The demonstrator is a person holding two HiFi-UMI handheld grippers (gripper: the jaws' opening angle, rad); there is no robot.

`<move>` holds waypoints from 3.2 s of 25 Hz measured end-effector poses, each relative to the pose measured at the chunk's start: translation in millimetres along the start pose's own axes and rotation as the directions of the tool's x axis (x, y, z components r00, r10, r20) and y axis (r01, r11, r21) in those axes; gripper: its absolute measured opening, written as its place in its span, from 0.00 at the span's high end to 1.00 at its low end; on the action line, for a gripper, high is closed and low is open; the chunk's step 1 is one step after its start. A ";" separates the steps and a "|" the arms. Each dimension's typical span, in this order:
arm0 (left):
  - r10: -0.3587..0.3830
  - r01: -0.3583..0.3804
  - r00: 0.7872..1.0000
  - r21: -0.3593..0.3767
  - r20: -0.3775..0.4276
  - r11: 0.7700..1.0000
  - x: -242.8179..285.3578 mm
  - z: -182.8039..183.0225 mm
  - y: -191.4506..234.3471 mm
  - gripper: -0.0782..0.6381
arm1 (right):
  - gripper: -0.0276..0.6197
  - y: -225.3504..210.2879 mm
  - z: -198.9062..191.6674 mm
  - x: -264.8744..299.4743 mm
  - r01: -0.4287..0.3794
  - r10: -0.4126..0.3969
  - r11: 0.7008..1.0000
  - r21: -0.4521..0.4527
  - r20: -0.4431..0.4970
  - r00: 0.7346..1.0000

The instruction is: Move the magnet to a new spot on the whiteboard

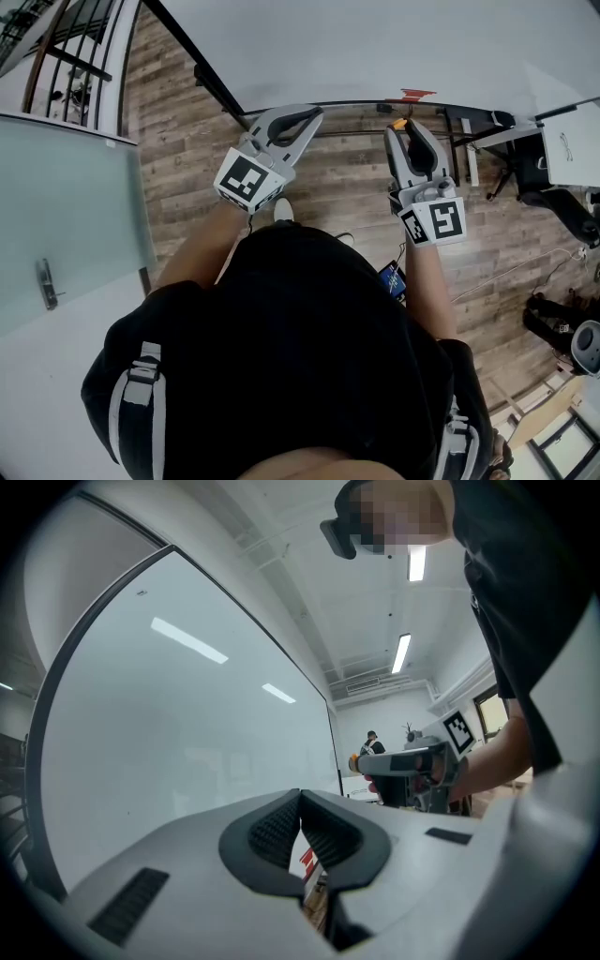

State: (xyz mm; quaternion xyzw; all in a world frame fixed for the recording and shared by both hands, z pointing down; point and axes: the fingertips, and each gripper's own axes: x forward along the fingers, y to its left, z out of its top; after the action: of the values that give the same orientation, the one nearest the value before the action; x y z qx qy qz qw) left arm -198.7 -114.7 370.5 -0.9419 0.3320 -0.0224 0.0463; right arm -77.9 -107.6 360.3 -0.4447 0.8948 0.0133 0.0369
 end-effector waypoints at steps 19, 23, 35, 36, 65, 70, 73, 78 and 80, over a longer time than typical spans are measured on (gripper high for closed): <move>-0.043 0.043 0.999 0.018 0.000 0.999 55.5 14.3 -83.3 0.88 | 0.77 -58.6 6.1 -84.6 0.065 -0.065 0.998 0.001 0.015 0.998; -0.057 0.057 0.998 0.021 0.004 0.998 75.5 18.3 -114.5 0.88 | 0.77 -77.4 11.4 -112.6 0.073 -0.073 0.997 -0.010 0.019 0.997; -0.156 0.156 0.988 0.014 0.017 0.988 132.6 28.5 -200.0 0.88 | 0.77 -125.2 23.5 -194.5 0.142 -0.141 0.990 -0.026 0.037 0.989; -0.165 0.165 0.986 0.016 0.018 0.986 136.9 29.5 -204.1 0.88 | 0.77 -128.6 24.1 -199.2 0.149 -0.148 0.988 -0.027 0.039 0.988; -0.366 0.368 0.930 -0.048 0.047 0.929 344.7 -10.7 -181.9 0.88 | 0.77 -324.3 -21.4 -161.3 0.333 -0.335 0.942 -0.048 -0.065 0.940; -0.387 0.389 0.921 -0.048 0.054 0.920 379.1 -29.3 -169.6 0.88 | 0.77 -358.7 -43.6 -139.1 0.356 -0.360 0.933 -0.056 -0.109 0.926; -0.403 0.406 0.913 -0.060 0.058 0.912 394.3 -39.2 -163.1 0.88 | 0.77 -372.6 -59.3 -126.4 0.362 -0.366 0.931 -0.056 -0.133 0.921; -0.425 0.426 0.905 -0.067 0.033 0.902 418.0 -61.5 -152.0 0.88 | 0.77 -394.7 -77.7 -113.9 0.381 -0.385 0.923 -0.060 -0.159 0.909; -0.413 0.415 0.910 -0.080 0.038 0.906 426.5 -64.9 -147.5 0.88 | 0.77 -402.8 -85.0 -111.5 0.385 -0.390 0.921 -0.062 -0.169 0.905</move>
State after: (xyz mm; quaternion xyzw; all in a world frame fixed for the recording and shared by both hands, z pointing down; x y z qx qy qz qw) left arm 220.5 -272.7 455.0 -0.9921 0.1249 -0.0077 0.0034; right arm 305.5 -267.1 457.3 -0.6133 0.7881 -0.0220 -0.0473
